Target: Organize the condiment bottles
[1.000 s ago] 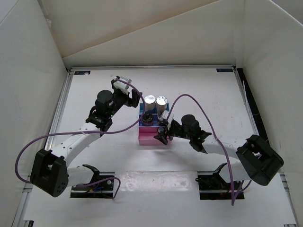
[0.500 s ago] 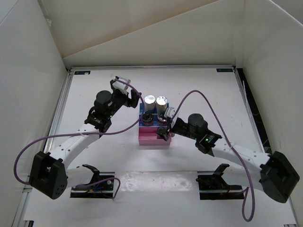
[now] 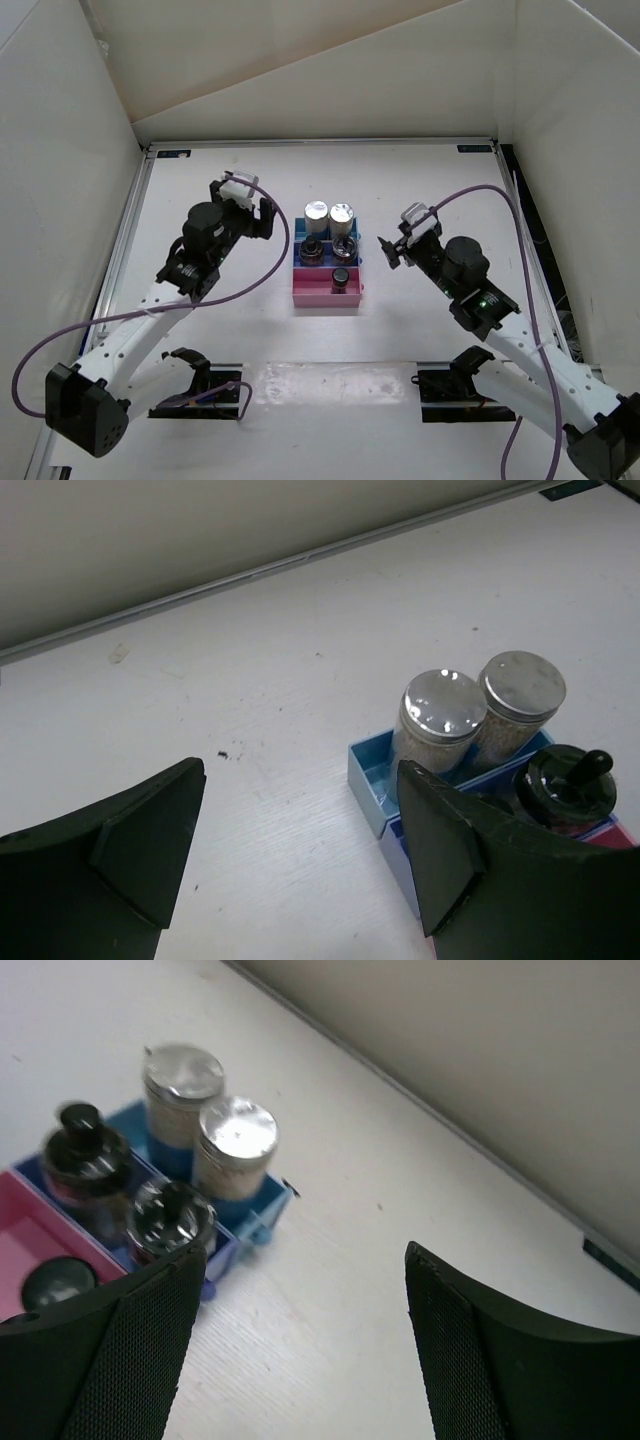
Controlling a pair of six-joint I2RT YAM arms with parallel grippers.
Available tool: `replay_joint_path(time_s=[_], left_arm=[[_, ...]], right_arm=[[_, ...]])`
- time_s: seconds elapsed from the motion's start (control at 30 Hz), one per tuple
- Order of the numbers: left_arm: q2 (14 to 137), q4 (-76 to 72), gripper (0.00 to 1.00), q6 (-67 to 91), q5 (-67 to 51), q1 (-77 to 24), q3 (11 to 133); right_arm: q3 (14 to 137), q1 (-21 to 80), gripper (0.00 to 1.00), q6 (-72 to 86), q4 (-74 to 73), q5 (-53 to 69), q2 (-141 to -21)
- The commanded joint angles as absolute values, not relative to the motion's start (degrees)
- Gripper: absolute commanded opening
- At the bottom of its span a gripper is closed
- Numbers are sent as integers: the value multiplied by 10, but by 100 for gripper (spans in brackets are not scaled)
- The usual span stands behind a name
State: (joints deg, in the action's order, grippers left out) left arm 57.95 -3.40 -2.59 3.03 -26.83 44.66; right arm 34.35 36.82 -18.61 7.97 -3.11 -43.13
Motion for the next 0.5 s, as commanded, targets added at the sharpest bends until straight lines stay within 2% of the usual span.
replay_joint_path(time_s=[0.0,0.07,0.23,0.27,0.37,0.47], left_arm=[[548,45,88,-23,89,-267,457],[529,76,90,-11,108,-266,447],[500,121,91,-8,158,-266,414],[495,131,91,-4,172,-265,401],[497,166,100,26,189,-266,402],[514,203,100,47,201,-264,424]], right_arm=[[311,358,82,-186,61,-150,-440],[307,338,82,-144,69,-153,-459],[258,264,84,-66,115,-73,-469],[258,262,84,-52,109,-75,-473],[255,263,85,-51,105,-105,-472],[251,272,85,-49,103,-125,-463]])
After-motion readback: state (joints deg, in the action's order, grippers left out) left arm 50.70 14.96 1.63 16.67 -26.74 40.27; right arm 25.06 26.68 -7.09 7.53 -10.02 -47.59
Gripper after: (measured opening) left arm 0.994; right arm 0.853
